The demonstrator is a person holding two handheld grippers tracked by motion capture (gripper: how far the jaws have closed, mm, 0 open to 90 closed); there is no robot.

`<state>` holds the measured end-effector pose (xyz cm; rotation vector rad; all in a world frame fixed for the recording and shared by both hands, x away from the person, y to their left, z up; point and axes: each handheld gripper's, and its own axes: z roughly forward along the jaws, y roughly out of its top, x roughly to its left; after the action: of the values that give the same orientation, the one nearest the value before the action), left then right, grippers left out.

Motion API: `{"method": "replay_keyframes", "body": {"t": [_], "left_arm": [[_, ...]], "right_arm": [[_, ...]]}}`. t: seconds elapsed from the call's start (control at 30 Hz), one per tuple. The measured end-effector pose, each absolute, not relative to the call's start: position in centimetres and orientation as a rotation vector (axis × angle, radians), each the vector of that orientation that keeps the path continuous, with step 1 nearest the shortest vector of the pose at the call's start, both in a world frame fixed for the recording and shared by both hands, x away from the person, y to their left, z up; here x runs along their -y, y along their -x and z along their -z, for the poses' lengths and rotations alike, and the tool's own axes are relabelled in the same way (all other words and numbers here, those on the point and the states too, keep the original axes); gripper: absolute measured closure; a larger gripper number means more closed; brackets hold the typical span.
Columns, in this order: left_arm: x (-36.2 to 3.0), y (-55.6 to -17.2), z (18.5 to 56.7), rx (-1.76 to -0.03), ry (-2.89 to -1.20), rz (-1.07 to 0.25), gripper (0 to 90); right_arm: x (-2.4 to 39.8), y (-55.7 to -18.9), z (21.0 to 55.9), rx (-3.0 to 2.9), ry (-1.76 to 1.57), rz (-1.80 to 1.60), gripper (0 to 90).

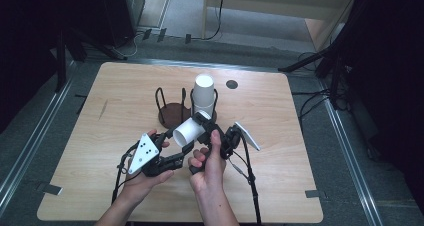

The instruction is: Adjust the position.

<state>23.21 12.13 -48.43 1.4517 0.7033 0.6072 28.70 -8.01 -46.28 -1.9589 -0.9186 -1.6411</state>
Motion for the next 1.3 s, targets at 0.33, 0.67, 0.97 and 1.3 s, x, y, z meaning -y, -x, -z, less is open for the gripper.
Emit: {"method": "replay_keyframes", "body": {"t": [0.33, 0.67, 0.97, 1.3], "left_arm": [[-11.94, -23.08, 48.45, -0.691, -1.463, -0.605, 35.5], [-11.93, -23.14, 48.52, -0.694, -1.466, -0.599, 35.4], [-11.92, -23.14, 48.61, -0.714, -1.501, -0.615, 33.7], [-12.17, -23.45, 48.37, -0.759, -1.536, -0.568, 26.4]], "right_arm": [[8.01, -28.73, 46.55, 0.893, 1.945, 1.626, 6.6], [8.08, -28.74, 46.85, 0.884, 1.945, 1.615, 13.2], [8.12, -28.72, 46.83, 0.879, 1.944, 1.626, 22.9], [8.38, -28.79, 46.92, 0.869, 1.942, 1.657, 28.1]]}}
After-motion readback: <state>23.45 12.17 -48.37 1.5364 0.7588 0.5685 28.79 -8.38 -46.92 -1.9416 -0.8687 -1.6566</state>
